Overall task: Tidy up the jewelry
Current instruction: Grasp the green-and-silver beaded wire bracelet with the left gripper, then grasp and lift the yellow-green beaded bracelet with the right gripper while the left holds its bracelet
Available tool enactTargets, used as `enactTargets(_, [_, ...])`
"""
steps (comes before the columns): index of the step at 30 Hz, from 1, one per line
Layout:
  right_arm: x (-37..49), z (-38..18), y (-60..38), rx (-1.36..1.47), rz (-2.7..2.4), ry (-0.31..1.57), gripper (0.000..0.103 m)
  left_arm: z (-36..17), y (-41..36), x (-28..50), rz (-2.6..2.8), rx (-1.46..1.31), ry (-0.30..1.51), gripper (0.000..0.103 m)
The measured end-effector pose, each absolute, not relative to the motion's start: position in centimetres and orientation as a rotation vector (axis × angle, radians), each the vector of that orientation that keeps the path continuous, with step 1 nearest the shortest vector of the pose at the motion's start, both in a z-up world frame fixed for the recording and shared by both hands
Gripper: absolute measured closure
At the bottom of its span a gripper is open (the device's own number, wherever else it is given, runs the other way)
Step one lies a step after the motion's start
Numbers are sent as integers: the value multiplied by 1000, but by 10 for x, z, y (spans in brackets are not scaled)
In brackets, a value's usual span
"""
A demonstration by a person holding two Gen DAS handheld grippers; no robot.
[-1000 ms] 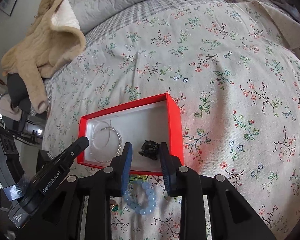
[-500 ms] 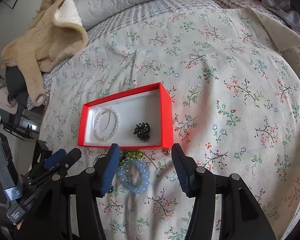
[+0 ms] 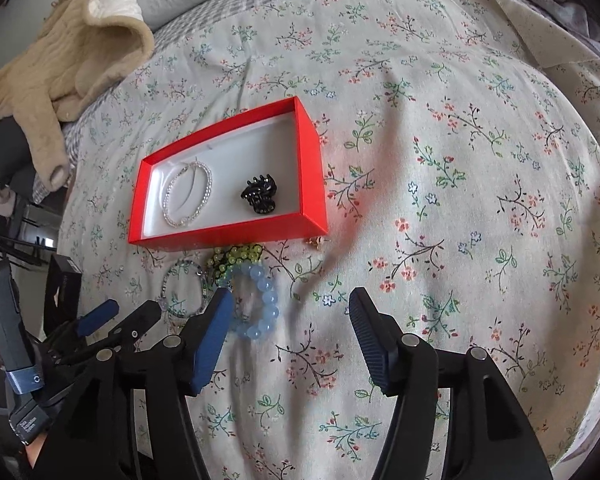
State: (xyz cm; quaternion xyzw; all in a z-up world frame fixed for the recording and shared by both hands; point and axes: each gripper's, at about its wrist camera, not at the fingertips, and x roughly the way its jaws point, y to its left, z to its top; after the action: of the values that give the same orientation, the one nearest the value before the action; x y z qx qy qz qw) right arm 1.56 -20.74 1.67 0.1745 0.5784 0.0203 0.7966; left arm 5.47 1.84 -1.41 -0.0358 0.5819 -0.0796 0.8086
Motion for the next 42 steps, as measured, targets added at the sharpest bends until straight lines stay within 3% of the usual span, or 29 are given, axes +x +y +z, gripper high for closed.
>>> enactTargets(3, [16, 10, -207, 378, 30, 1259, 40, -22, 23, 60, -184, -147, 1274, 25])
enactTargets(8, [18, 6, -207, 386, 26, 1272, 40, -38, 27, 68, -169, -199, 1313, 51])
enactTargets(12, [20, 6, -205, 378, 28, 1271, 40, -46, 25, 74, -150, -181, 1321, 63])
enactTargets(15, [23, 5, -205, 377, 23, 1275, 40, -48, 21, 76, -139, -143, 1308, 86])
enactTargets(16, [24, 4, -204, 377, 22, 1276, 40, -48, 19, 76, -141, -131, 1304, 103])
enactTargets(26, [34, -2, -189, 399, 61, 1237, 41, -11, 25, 65, -164, -113, 1192, 103])
enactTargets(28, [37, -3, -179, 396, 93, 1228, 52, -6, 29, 61, -168, -109, 1178, 103])
enactTargets(34, [47, -14, -152, 365, 139, 1243, 72, -2, 34, 55, -196, -96, 1167, 103])
enactTargets(42, [59, -29, -139, 367, 116, 1249, 80, -4, 38, 55, -204, -94, 1177, 103])
